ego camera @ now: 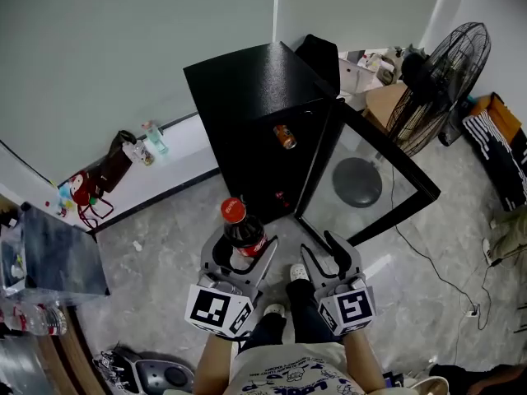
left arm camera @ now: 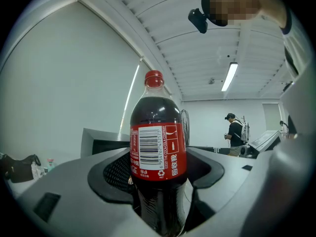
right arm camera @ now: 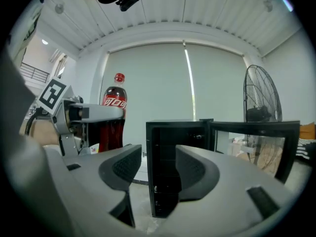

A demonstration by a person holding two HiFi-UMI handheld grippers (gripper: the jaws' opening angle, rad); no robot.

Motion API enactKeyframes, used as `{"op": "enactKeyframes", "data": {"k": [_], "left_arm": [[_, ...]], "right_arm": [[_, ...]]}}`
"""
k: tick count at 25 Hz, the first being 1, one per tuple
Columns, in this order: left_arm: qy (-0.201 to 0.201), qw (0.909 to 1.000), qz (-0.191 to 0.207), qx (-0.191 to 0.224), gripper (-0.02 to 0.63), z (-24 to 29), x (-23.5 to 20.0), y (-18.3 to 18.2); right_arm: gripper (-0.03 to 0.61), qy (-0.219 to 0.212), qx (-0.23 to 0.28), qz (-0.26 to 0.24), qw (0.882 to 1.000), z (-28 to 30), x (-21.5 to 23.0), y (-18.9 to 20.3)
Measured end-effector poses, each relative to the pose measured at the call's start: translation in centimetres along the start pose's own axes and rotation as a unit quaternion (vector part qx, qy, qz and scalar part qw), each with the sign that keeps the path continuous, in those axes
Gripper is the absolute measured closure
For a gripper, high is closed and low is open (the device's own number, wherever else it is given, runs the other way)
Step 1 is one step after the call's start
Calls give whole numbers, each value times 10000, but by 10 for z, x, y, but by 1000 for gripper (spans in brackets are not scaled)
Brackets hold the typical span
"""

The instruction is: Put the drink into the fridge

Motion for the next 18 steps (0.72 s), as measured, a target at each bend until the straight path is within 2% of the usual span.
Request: {"op": "enactKeyframes", "data": {"k": [6, 11, 12, 13, 18], "left_arm": [[-135, 9999, -26, -13, 293, 37, -21, 6], [-276, 9996, -90, 12, 293, 75, -39, 8], [-296, 9995, -100, 15, 293, 82, -42, 8], [-311, 9995, -114, 22, 293, 89, -45, 8], [-335, 9992, -224, 84, 293, 125, -59, 9]], "right_arm": [[361, -760, -58, -78, 9971, 37, 4, 3], [358, -1376, -84, -196, 9903, 71, 13, 2], [304, -1522, -102, -203, 9881, 78, 14, 3], [282, -1653, -115, -210, 9859, 85, 14, 3], [282, -2214, -137, -286, 9747, 122, 15, 1]]}}
Point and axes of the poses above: the fingertips, and each gripper's own axes: z forward along the fingers, x to its right, y out of its underside, the point moved 5 cm from there along -z, backward along the fingers, and after that the axes turned 14 degrees about y, right-handed, at the moved point
